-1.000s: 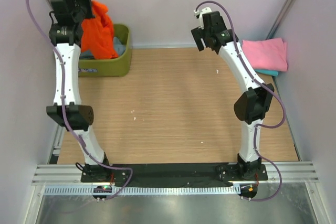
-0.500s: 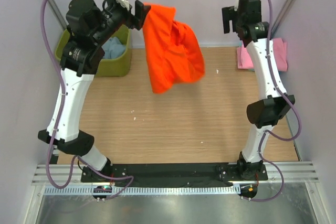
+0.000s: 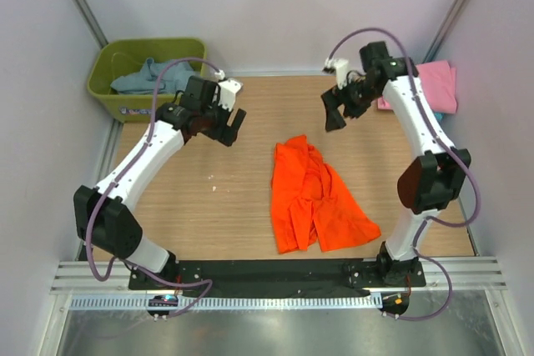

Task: Fold and stack the t-shirts
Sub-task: Move the tshirt to the center of the board, then flatten the tshirt out

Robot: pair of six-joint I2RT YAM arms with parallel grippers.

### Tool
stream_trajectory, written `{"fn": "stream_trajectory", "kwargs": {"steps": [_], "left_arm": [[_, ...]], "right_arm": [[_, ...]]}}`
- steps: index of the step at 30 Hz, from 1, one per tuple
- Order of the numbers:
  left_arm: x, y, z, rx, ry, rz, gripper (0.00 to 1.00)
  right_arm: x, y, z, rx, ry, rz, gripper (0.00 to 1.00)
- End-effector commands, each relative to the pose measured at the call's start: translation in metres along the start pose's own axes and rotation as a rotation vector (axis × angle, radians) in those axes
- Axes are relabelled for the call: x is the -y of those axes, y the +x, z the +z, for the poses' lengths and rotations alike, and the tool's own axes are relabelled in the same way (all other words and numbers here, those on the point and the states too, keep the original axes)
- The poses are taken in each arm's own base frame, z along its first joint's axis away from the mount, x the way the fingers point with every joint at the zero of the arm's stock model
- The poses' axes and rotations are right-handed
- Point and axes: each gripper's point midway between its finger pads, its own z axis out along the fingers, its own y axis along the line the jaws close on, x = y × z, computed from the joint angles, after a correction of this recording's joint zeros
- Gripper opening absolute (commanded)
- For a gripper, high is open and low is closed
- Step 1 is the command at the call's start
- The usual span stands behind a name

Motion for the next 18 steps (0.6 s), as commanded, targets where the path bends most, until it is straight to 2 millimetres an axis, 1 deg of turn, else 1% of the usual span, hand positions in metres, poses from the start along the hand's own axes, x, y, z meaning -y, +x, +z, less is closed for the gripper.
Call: {"fn": "stream_trajectory", "kwargs": {"steps": [1,3,4,7,10,11,12,13,15,16,17,18], "left_arm": [[0.031,0.019,-0.008,-0.040,0.135,-0.084,0.83],[0.032,0.035,0.003,-0.081,0.134,-0.079,0.83],[0.032,0.040,0.006,-0.101,0.135,-0.081,0.83],[0.035,0.061,0.012,-0.184,0.148,-0.073,0.79],[0.036,0.067,0.019,-0.188,0.156,-0.068,0.78],[0.037,0.065,0.024,-0.177,0.160,-0.072,0.77],[0.038,0.064,0.027,-0.179,0.160,-0.085,0.77],[0.035,0.061,0.029,-0.179,0.144,-0.092,0.77],[0.030,0.063,0.036,-0.193,0.121,-0.104,0.77],[0.026,0.060,0.038,-0.184,0.097,-0.099,0.77],[0.023,0.061,0.041,-0.191,0.082,-0.095,0.76],[0.020,0.061,0.042,-0.193,0.068,-0.087,0.77]], "right_arm": [[-0.084,0.066,0.006,-0.209,-0.438,0.051,0.93],[-0.093,0.073,0.011,-0.224,-0.497,0.026,0.93],[-0.098,0.072,0.011,-0.229,-0.520,0.024,0.93],[-0.105,0.068,0.022,-0.226,-0.565,0.014,0.93],[-0.118,0.068,0.034,-0.241,-0.621,0.011,0.92],[-0.127,0.070,0.038,-0.245,-0.662,0.008,0.91],[-0.132,0.072,0.040,-0.247,-0.683,0.007,0.89],[-0.139,0.082,0.045,-0.279,-0.713,0.010,0.87],[-0.149,0.093,0.054,-0.300,-0.746,0.012,0.85],[-0.154,0.110,0.062,-0.340,-0.759,0.045,0.84],[-0.158,0.113,0.071,-0.339,-0.759,0.037,0.83],[-0.160,0.119,0.075,-0.352,-0.762,0.038,0.82]]}}
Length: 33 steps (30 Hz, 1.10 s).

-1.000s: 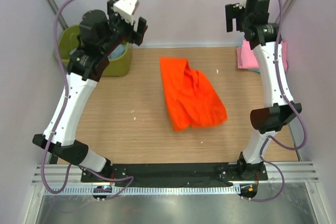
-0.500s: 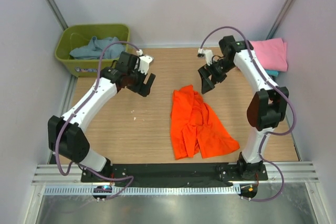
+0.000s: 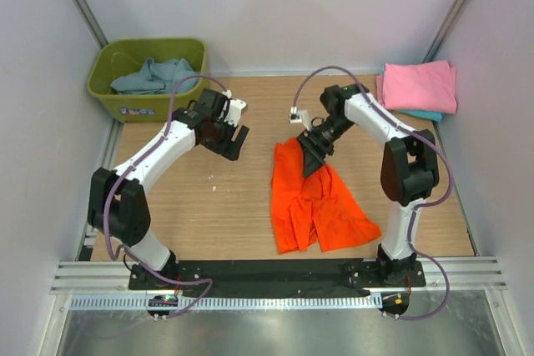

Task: Fold and stack the t-shirts
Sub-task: Flatten the tshirt out

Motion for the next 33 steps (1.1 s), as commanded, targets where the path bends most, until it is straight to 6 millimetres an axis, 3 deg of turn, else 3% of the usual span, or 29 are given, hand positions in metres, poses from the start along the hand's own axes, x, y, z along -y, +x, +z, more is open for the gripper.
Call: {"fn": "stream_trajectory", "kwargs": {"steps": [1,14,22,26,29,33], "left_arm": [[-0.016,-0.020,0.000,0.047,-0.075,0.000,0.77],[-0.045,-0.040,-0.005,0.082,-0.152,-0.021,0.77],[-0.049,-0.049,-0.012,0.110,-0.163,-0.012,0.77],[-0.050,-0.049,-0.013,0.115,-0.165,-0.017,0.77],[-0.056,-0.050,-0.012,0.120,-0.172,-0.037,0.77],[-0.063,-0.052,-0.010,0.127,-0.182,-0.061,0.77]], "right_arm": [[-0.016,0.027,0.027,-0.078,-0.096,0.071,0.81],[-0.019,0.060,0.046,-0.195,-0.194,0.106,0.79],[-0.019,0.073,0.068,-0.302,-0.205,0.100,0.75],[-0.021,0.082,0.068,-0.363,-0.191,0.096,0.73],[-0.019,0.092,0.069,-0.409,-0.169,0.113,0.61],[-0.014,0.104,0.067,-0.467,-0.128,0.139,0.53]]}}
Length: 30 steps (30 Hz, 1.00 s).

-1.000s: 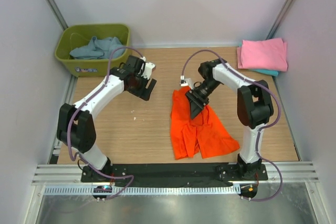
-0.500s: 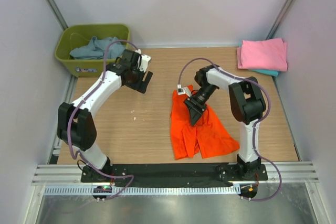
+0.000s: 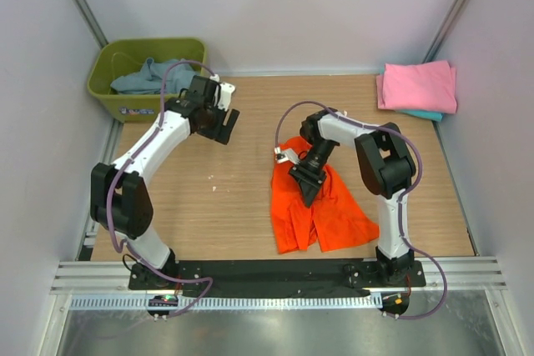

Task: Fold and stack the t-shirts
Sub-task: Flatten the tshirt out

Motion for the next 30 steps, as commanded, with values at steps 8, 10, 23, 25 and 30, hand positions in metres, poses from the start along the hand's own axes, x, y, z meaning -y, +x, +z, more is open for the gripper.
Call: {"fn": "stream_trajectory", "kwargs": {"steps": [8,10,23,25,30], "left_arm": [[-0.022,-0.031,-0.014,0.098,-0.044,-0.027,0.77],[-0.028,-0.031,-0.016,0.098,-0.078,-0.022,0.78],[-0.031,-0.058,-0.076,0.235,-0.121,0.088,0.77],[-0.030,-0.070,-0.083,0.270,-0.115,0.072,0.78],[-0.014,-0.073,-0.078,0.290,-0.027,0.064,0.77]], "right_arm": [[-0.001,0.022,-0.016,-0.126,0.116,0.068,0.01],[0.000,0.010,-0.033,-0.082,0.193,0.016,0.01],[-0.059,-0.093,-0.233,0.413,0.903,-0.420,0.01],[-0.061,-0.096,-0.254,0.484,0.971,-0.384,0.01],[-0.050,-0.096,-0.318,0.789,1.024,-0.210,0.01]]}}
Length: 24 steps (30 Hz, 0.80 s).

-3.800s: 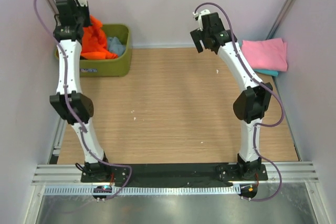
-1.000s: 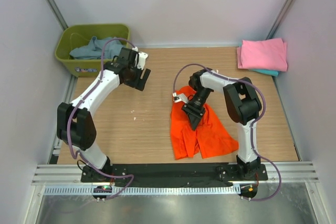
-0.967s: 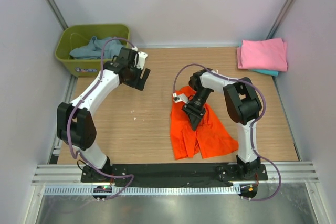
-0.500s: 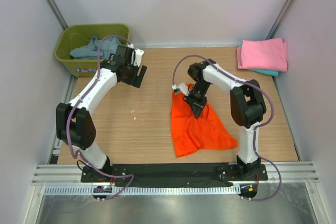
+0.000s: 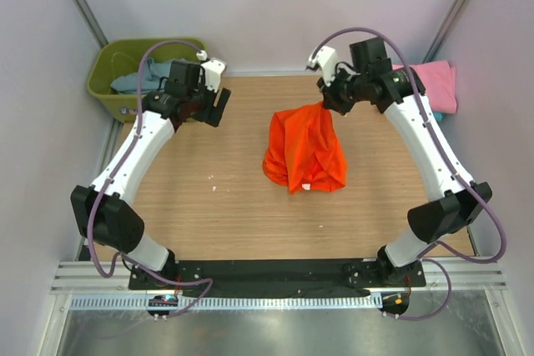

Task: Fold and stack the t-shirts
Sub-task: Flatten the tshirt out

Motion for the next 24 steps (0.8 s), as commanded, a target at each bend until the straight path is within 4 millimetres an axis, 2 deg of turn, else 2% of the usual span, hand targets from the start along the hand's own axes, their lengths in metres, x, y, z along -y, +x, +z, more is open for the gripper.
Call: {"fn": "stream_trajectory", "kwargs": {"steps": [1,3,5,6,7,11,12,13,16,17,18,19,20,21,23,24], "left_arm": [[0.018,-0.017,-0.007,0.067,0.102,-0.007,0.75],[0.035,-0.013,-0.006,0.062,0.189,-0.006,0.72],[0.063,-0.009,-0.009,0.062,0.298,0.002,0.71],[0.076,0.001,-0.005,0.036,0.337,0.011,0.71],[0.097,0.005,-0.006,0.024,0.391,0.039,0.71],[0.153,0.031,0.003,-0.035,0.519,0.095,0.73],[0.164,0.037,0.012,-0.049,0.537,0.097,0.74],[0.180,0.039,0.013,-0.054,0.565,0.115,0.75],[0.211,0.041,0.028,-0.081,0.612,0.146,0.76],[0.216,0.030,0.029,-0.065,0.615,0.135,0.77],[0.221,0.032,0.038,-0.086,0.620,0.125,0.77],[0.222,0.029,0.040,-0.087,0.615,0.110,0.77],[0.221,0.021,0.041,-0.075,0.604,0.104,0.77],[0.215,0.018,0.044,-0.070,0.572,0.105,0.77],[0.206,0.014,0.044,-0.054,0.528,0.110,0.77],[0.195,0.011,0.043,-0.046,0.501,0.098,0.78]], "right_arm": [[0.060,-0.015,-0.013,0.137,0.160,0.188,0.01],[0.072,-0.007,-0.014,0.129,0.165,0.243,0.01],[0.078,-0.004,-0.011,0.118,0.172,0.258,0.01],[0.083,0.001,-0.008,0.109,0.181,0.267,0.01],[0.088,0.002,-0.007,0.108,0.193,0.270,0.01],[0.111,0.012,0.009,0.093,0.218,0.335,0.01],[0.119,0.020,0.015,0.083,0.226,0.379,0.01],[0.127,0.022,0.018,0.088,0.239,0.397,0.01],[0.134,0.043,0.034,0.019,0.228,0.434,0.01],[0.136,0.047,0.035,0.002,0.237,0.436,0.08],[0.136,0.050,0.035,-0.005,0.244,0.434,0.20],[0.135,0.050,0.035,-0.006,0.248,0.428,0.37],[0.136,0.051,0.032,-0.013,0.262,0.423,0.66],[0.137,0.055,0.029,-0.026,0.265,0.398,0.74],[0.134,0.057,0.021,-0.046,0.270,0.339,0.78],[0.128,0.067,0.024,-0.082,0.253,0.314,0.78]]}}
